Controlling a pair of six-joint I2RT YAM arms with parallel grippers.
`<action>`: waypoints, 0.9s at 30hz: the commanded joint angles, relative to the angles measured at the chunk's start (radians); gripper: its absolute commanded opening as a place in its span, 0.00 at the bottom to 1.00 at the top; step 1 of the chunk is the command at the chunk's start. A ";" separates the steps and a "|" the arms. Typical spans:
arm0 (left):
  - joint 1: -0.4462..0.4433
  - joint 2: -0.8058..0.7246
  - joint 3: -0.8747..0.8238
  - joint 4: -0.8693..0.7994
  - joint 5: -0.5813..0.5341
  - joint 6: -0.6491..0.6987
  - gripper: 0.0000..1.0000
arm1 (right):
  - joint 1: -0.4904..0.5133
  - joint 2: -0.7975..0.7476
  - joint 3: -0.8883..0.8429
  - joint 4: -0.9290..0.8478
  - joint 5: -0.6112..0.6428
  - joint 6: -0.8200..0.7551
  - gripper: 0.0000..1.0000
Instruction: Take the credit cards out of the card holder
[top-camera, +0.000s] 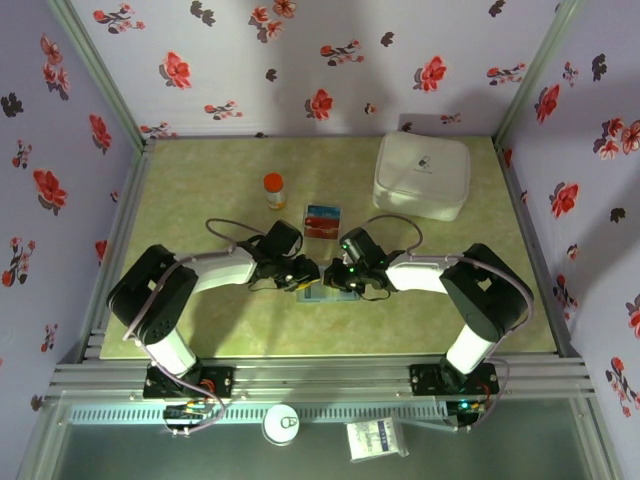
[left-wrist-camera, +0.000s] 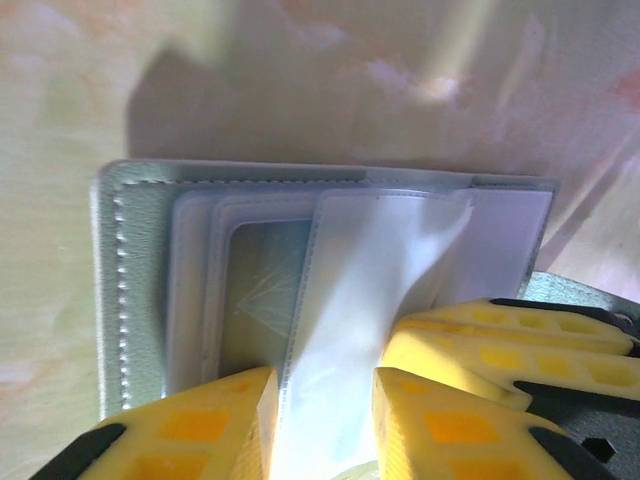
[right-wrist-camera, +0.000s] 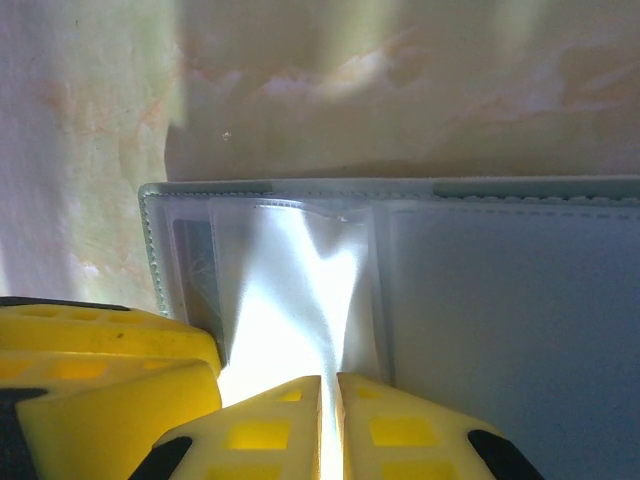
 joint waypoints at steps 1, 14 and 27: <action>-0.005 -0.025 0.022 -0.079 -0.056 0.034 0.31 | -0.008 -0.015 -0.023 -0.016 0.003 0.010 0.13; -0.017 0.040 0.050 -0.042 0.005 0.028 0.27 | -0.010 -0.003 -0.021 -0.007 -0.006 0.013 0.13; -0.016 0.032 0.048 0.017 0.031 0.013 0.17 | -0.010 -0.009 -0.018 0.012 -0.024 0.010 0.12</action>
